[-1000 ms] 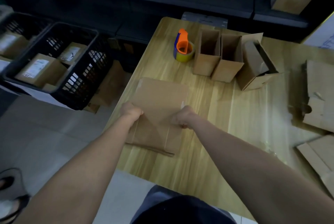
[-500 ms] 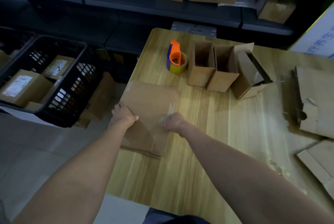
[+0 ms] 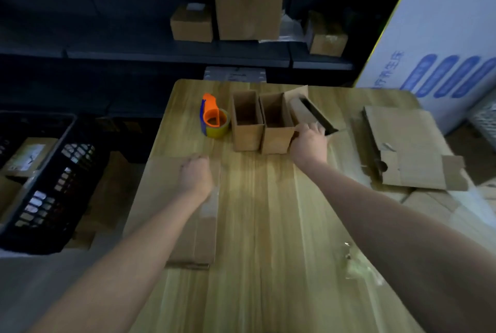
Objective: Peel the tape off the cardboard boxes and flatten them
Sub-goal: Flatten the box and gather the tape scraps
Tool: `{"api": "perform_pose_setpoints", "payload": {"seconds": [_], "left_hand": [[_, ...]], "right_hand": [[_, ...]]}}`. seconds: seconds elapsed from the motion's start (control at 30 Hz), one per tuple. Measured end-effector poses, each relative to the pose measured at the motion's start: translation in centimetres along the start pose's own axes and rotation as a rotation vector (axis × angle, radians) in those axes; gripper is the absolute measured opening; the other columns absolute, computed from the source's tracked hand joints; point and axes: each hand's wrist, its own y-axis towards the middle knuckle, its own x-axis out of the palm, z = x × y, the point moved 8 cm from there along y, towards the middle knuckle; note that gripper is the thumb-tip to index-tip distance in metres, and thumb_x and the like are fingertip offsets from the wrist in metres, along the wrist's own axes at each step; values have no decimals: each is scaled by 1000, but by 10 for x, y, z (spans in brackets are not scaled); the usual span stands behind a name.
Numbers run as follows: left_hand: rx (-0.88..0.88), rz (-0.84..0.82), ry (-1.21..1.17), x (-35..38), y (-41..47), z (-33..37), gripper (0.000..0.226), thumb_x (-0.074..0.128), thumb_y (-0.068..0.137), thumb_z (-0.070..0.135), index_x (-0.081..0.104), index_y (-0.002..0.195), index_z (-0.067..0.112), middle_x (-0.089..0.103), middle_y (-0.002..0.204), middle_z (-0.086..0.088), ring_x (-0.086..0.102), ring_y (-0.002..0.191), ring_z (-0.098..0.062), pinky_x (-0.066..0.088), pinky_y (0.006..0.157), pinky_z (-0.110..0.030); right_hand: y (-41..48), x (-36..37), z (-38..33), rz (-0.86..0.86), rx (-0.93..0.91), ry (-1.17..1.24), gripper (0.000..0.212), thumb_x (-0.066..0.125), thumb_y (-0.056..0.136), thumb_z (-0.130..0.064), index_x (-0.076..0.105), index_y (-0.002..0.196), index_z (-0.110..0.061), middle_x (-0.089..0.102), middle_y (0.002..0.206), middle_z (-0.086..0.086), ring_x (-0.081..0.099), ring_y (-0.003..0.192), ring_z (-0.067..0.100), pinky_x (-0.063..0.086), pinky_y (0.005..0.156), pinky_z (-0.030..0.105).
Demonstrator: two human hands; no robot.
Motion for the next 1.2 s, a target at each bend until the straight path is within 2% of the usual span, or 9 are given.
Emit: {"api": "perform_pose_setpoints", "payload": {"seconds": [0.17, 0.23, 0.37, 0.53, 0.7, 0.8, 0.9, 1.0, 1.2], "left_hand": [[325, 4, -299, -26, 5, 80, 32, 54, 90, 4, 59, 121, 13, 54, 125, -5, 56, 111, -20, 44, 96, -29], [400, -24, -348, -28, 4, 103, 30, 56, 91, 8, 60, 120, 14, 56, 124, -3, 56, 112, -16, 41, 95, -24], [439, -44, -363, -25, 5, 129, 26, 56, 92, 11, 62, 117, 15, 59, 120, -2, 56, 108, -14, 41, 89, -21], [439, -106, -351, -12, -2, 153, 26, 53, 94, 12, 61, 118, 17, 59, 119, -1, 54, 105, -11, 39, 86, -17], [442, -137, -377, -10, -14, 179, 26, 53, 93, 11, 61, 118, 16, 59, 119, -2, 55, 106, -12, 40, 88, -18], [400, -138, -387, -9, -20, 192, 30, 55, 92, 10, 59, 121, 15, 56, 124, -4, 54, 112, -17, 42, 97, -27], [363, -107, -411, -12, -27, 208, 48, 63, 88, 15, 48, 134, 14, 46, 137, -6, 48, 122, -21, 38, 103, -31], [374, -140, -490, -13, -36, 227, 83, 74, 79, 27, 27, 147, 18, 24, 151, -2, 29, 137, -23, 28, 112, -40], [450, -327, -340, 1, -69, 243, 120, 85, 59, 42, 3, 147, 38, 5, 144, 20, 9, 138, -22, 23, 112, -51]], "right_hand": [[21, 1, 50, -131, 101, -144, 61, 51, 86, -5, 34, 144, -11, 37, 144, 10, 24, 135, 32, 24, 111, 47], [27, 12, 62, -230, 100, -212, 56, 52, 85, -2, 42, 140, -12, 38, 143, 10, 21, 137, 34, 24, 111, 49], [40, 19, 66, -203, -2, -378, 48, 59, 83, -4, 55, 129, -14, 46, 135, 9, 29, 131, 34, 31, 108, 48], [45, 16, 74, -107, -93, -370, 66, 65, 83, -9, 34, 141, -10, 44, 135, 12, 41, 126, 31, 36, 106, 42], [47, -7, 85, -9, -174, -264, 28, 51, 89, 0, 58, 116, -6, 59, 112, 12, 54, 104, 29, 45, 91, 36], [50, -34, 92, 58, -142, -197, 19, 47, 92, -6, 63, 104, -6, 63, 100, 12, 56, 97, 30, 39, 89, 37], [52, -67, 106, 44, -13, -87, 18, 48, 93, -16, 63, 100, -10, 64, 96, 12, 56, 98, 31, 33, 90, 37], [43, -93, 120, 3, 114, 142, 20, 50, 85, -14, 67, 94, -10, 64, 88, 12, 60, 88, 33, 47, 83, 36], [21, -96, 130, -155, 202, 361, 20, 54, 85, -8, 69, 89, 4, 69, 93, 17, 64, 92, 33, 52, 68, 34]]}}
